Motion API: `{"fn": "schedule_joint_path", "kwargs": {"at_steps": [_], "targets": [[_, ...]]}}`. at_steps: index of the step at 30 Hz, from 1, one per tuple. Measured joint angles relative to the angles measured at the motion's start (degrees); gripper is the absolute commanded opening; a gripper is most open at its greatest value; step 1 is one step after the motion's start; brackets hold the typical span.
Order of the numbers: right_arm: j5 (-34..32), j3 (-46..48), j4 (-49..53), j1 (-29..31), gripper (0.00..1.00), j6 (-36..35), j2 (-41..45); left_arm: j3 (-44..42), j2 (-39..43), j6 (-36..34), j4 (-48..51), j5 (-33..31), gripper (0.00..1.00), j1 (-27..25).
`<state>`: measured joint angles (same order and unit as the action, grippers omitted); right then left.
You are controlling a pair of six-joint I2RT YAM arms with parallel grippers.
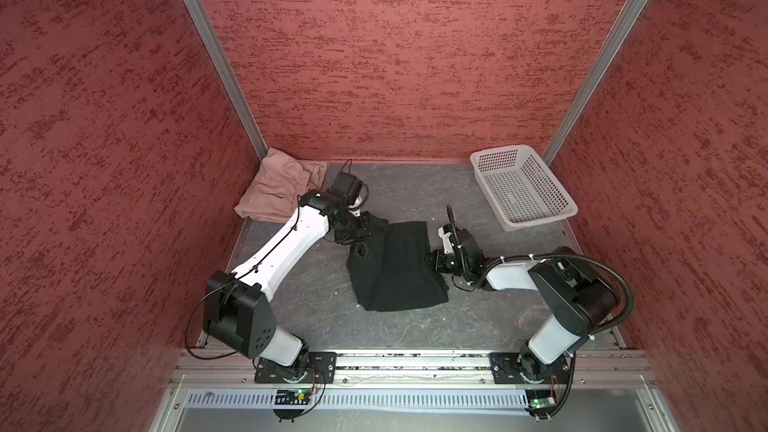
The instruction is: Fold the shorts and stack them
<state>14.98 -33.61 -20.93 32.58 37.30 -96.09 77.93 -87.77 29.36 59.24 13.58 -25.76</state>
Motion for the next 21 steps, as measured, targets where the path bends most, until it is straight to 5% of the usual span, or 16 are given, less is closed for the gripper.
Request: {"fn": "schedule_joint_path", "kwargs": {"at_steps": [9,12,14,16,21], "targets": [[0.52,2.23,-5.7,0.09,0.24,2.14,-0.81,5.18,-7.32,7.76,-2.27,-2.78,0.09,-8.28],[0.72,2.27,-6.91,0.17,0.29,2.78,-1.2,7.67,-10.16,9.49,-3.06,-3.39,0.19,-11.23],[0.94,2.29,-7.28,0.22,0.35,2.93,-1.2,8.74,-11.85,10.4,-3.67,-3.17,0.37,-12.59],[0.94,2.29,-7.48,0.22,0.47,3.02,-0.98,9.94,-13.7,11.04,-4.37,-2.97,1.0,-13.86],[-0.92,2.8,-1.01,0.2,0.57,2.78,3.96,16.35,-17.46,11.08,-3.5,-3.23,0.99,-15.39]]}}
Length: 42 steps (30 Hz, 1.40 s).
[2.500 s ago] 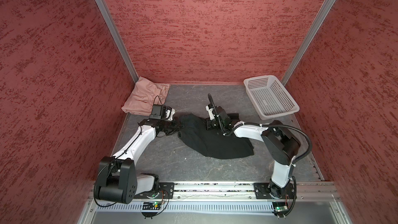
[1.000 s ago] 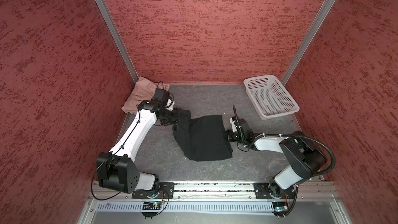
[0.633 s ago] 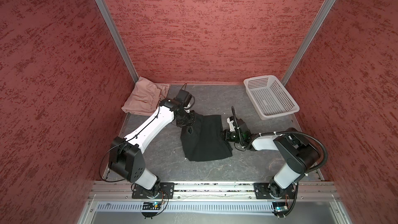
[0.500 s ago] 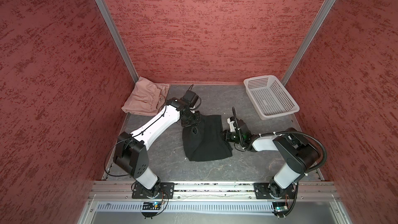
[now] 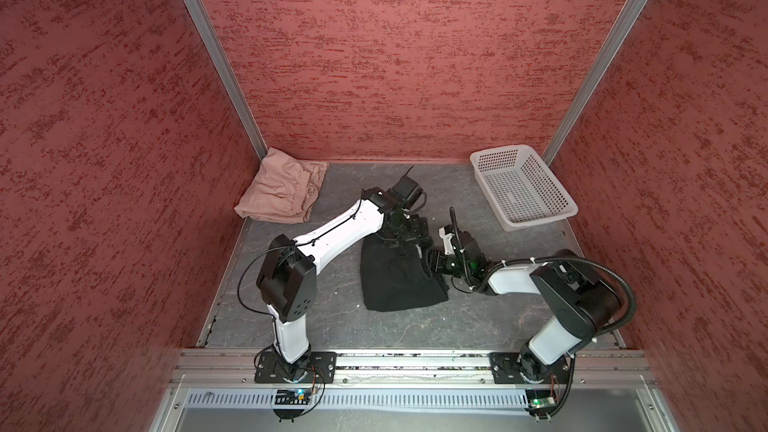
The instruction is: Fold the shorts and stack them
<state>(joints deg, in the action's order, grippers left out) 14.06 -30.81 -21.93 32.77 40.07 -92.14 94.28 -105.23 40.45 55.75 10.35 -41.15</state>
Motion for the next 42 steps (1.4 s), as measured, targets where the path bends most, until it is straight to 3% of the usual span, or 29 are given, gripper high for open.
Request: {"fn": "schedule_joint_path", "kwargs": {"at_steps": [5,9,13,16,21,25,29,33,42], "targets": [[-5.31,0.55,14.08,-0.9,0.61,-1.03,14.56,4.72,0.13,-1.29,1.27,-0.61,1.0,0.07],[-10.34,-0.85,26.18,-1.84,0.48,-3.74,28.22,5.64,2.25,-3.1,2.69,-2.27,0.99,0.94],[-7.15,-3.13,28.96,-1.51,0.34,-6.49,34.69,0.57,8.98,-5.03,2.12,-3.5,0.99,4.96],[-3.91,-7.89,28.72,2.8,0.29,-8.24,31.28,-7.96,17.4,-5.66,-0.07,-3.41,0.99,11.67],[-0.5,-19.87,27.87,12.81,0.21,-11.58,16.9,-19.63,30.38,-7.06,-2.67,-4.04,0.99,21.16],[0.59,-23.69,27.36,14.36,0.15,-12.26,8.07,-26.23,36.92,-7.96,-4.9,-3.13,0.99,26.23],[0.42,-22.05,26.53,12.7,0.12,-11.52,3.3,-33.62,39.1,-8.13,-9.03,-0.39,0.99,27.04],[1.86,-11.37,21.53,8.24,0.12,-8.26,3.41,-38.51,34.64,-7.85,-12.33,3.41,0.99,26.93],[5.09,-1.14,7.41,6.4,0.33,-1.64,4.5,-41.35,28.39,-7.74,-18.84,7.63,0.99,23.54]]}}
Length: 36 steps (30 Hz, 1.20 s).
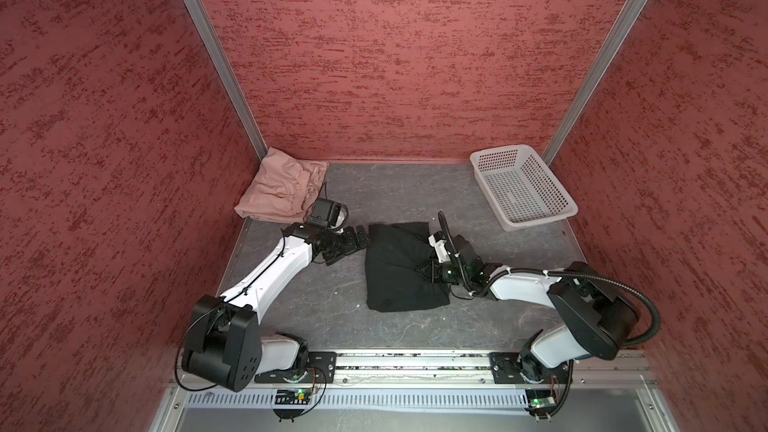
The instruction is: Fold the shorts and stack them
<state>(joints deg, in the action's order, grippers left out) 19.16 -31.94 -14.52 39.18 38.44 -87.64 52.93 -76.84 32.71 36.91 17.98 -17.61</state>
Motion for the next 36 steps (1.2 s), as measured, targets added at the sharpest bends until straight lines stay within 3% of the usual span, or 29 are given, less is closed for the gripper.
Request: {"fn": "schedule_joint_path", "kwargs": {"at_steps": [3,11,22,36], "targets": [[0.22,-0.52,1.68,0.0,0.53,0.24,2.1,-0.35,-2.64,0.0,-2.36,0.61,1.0,-1.57],[-3.85,-6.21,16.06,-0.44,0.79,-2.89,16.83,-5.31,-3.72,0.0,-8.48,2.73,0.99,-2.27],[-3.76,-0.59,23.8,-3.63,0.91,-5.05,13.99,-13.64,-3.74,2.34,-16.59,6.34,0.99,-2.23],[4.31,-4.61,16.15,-9.46,0.95,-11.17,0.92,-16.24,-5.09,3.89,-22.43,7.74,0.99,-2.45]]}}
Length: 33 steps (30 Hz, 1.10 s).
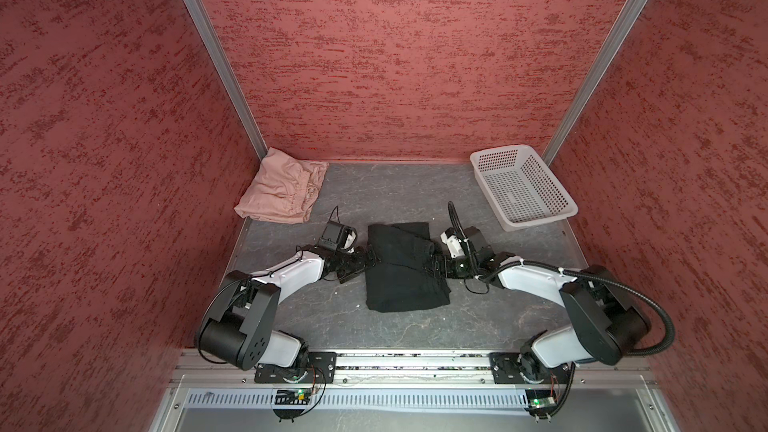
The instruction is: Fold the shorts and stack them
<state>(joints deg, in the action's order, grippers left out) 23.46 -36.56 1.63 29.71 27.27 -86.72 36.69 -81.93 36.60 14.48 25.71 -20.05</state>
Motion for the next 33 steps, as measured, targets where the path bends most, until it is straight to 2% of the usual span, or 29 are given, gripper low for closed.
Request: {"fn": "schedule_joint_path", "kwargs": {"at_steps": [4,12,15,19,22,24,26,27,33], "targets": [[4.09,-1.46,-4.61,-0.37,0.95,-1.31,-3.87,-0.59,0.26,0.07,-1.29,0.17,0.99,-0.24],[6.69,-3.8,-4.46,-0.63,0.93,-5.2,-6.58,-0.59,0.26,0.0,-1.57,0.22,0.99,-0.83],[8.04,-3.69,-5.81,-0.85,0.83,-5.51,-7.52,-0.59,0.26,0.02,-1.7,0.24,0.99,-0.98],[10.14,-1.29,-11.28,-0.87,0.63,-2.91,-8.63,-0.59,0.26,0.02,-1.7,0.22,0.99,-1.92],[11.69,0.2,-16.37,-0.52,0.42,0.48,-10.14,-0.24,0.26,0.02,-1.6,0.17,0.99,-3.02],[12.92,1.2,-20.59,-0.15,0.2,4.13,-11.8,0.37,0.26,0.02,-1.57,0.13,0.99,-3.5],[13.88,1.95,-24.46,0.24,0.04,6.86,-12.92,0.94,0.39,0.0,-1.42,-0.13,0.99,-3.65],[14.25,2.23,-26.53,0.48,0.0,8.35,-13.49,1.25,0.59,-0.07,-1.01,-0.35,0.99,-3.63],[15.89,3.52,-36.37,1.44,0.0,17.75,-15.63,5.49,4.11,-2.56,7.32,-2.86,0.99,-1.62]]}}
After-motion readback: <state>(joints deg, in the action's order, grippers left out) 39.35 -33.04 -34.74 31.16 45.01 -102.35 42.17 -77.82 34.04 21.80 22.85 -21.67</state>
